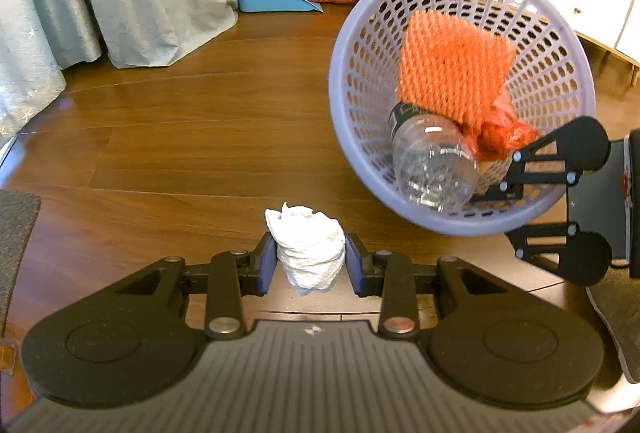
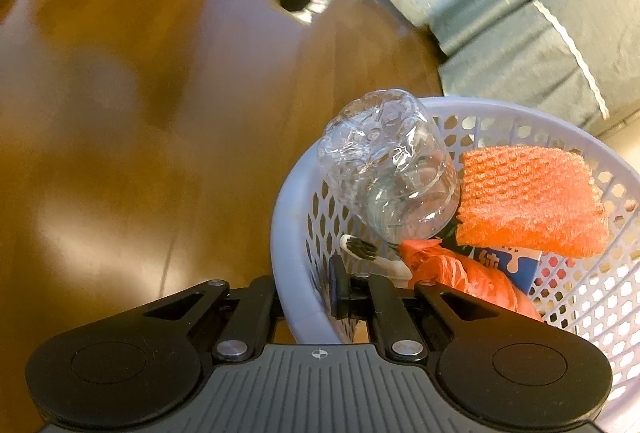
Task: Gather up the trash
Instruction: 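Lift the white tissue with the left tool over the wastebasket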
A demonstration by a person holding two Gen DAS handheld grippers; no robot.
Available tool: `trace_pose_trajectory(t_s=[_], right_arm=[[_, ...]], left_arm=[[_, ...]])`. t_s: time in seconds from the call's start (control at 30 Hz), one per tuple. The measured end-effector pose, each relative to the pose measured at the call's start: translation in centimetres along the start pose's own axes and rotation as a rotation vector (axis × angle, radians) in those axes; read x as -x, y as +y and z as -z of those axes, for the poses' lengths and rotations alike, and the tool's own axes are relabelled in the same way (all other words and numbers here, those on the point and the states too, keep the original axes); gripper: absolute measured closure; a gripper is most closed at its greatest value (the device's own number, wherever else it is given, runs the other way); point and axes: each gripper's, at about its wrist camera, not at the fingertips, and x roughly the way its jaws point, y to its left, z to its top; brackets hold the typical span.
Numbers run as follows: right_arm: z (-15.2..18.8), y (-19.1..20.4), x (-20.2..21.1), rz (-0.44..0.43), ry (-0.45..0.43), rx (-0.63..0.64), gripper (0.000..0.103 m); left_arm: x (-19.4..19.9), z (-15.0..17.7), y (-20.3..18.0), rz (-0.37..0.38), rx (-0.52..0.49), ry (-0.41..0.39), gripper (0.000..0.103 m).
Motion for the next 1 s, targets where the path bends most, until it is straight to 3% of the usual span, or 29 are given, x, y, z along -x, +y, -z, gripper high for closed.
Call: trace_pose_trajectory(t_s=[0.3, 0.63, 0.77, 1.0], right_arm=[[-3.1, 1.6, 1.9, -0.107, -0.122, 0.044, 0.1], [-7.1, 3.0, 4.9, -0.316, -0.267, 0.084, 0.102], [-7.7, 3.2, 5.8, -0.377, -0.281, 0.079, 0.103], [-7.6, 3.0, 6.1, -0.388, -0.257, 0.073, 0.103]], left_arm=[[3.5, -0.2, 1.7, -0.002, 0.039, -0.009, 0.072], [8.3, -1.6, 3.8, 0.06, 0.052, 0.015, 0.072], [8.8, -3.1, 3.6, 0.092, 0.008, 0.046, 0.072], [6.6, -5.9, 2.7, 0.156, -0.021, 0.078, 0.072]])
